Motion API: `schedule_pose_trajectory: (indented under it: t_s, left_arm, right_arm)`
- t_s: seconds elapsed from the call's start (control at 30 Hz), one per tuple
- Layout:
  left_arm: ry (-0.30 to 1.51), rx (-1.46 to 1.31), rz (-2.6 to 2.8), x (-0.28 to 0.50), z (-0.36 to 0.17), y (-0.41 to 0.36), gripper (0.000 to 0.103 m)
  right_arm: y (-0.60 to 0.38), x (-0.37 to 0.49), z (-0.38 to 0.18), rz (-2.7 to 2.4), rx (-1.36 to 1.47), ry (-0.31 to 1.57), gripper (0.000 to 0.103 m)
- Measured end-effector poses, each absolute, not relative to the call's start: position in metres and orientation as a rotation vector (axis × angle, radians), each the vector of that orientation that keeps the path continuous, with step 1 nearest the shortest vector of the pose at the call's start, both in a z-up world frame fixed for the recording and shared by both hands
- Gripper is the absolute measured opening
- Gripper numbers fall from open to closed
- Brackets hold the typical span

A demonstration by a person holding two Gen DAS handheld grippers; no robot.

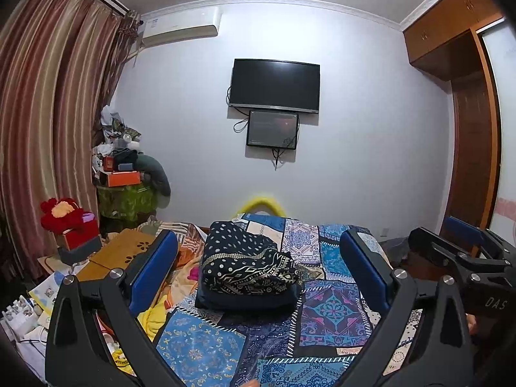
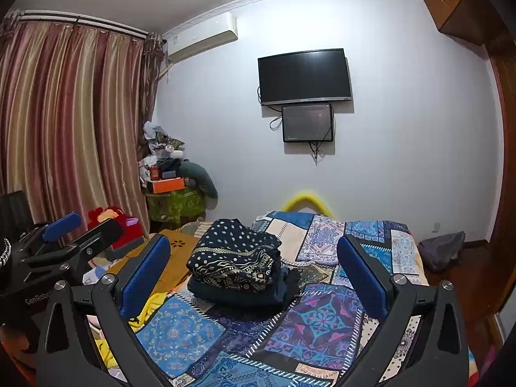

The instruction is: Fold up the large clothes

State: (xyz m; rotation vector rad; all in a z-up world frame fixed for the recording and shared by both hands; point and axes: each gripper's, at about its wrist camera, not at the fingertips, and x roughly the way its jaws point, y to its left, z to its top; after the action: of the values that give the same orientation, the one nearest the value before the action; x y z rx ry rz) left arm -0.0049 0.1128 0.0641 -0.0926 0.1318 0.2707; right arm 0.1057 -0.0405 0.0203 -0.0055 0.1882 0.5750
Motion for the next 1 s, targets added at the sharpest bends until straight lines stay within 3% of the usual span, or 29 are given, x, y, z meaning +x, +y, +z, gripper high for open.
schedule_pose_trajectory:
  t_s: [1.0]
  left_arm:
    - [0.165, -0.136, 0.252, 0.001, 0.056, 0.121, 0.101]
  right_arm:
    - [-0.038, 0.111, 0.019, 0.568, -0.005, 0.212, 0.103]
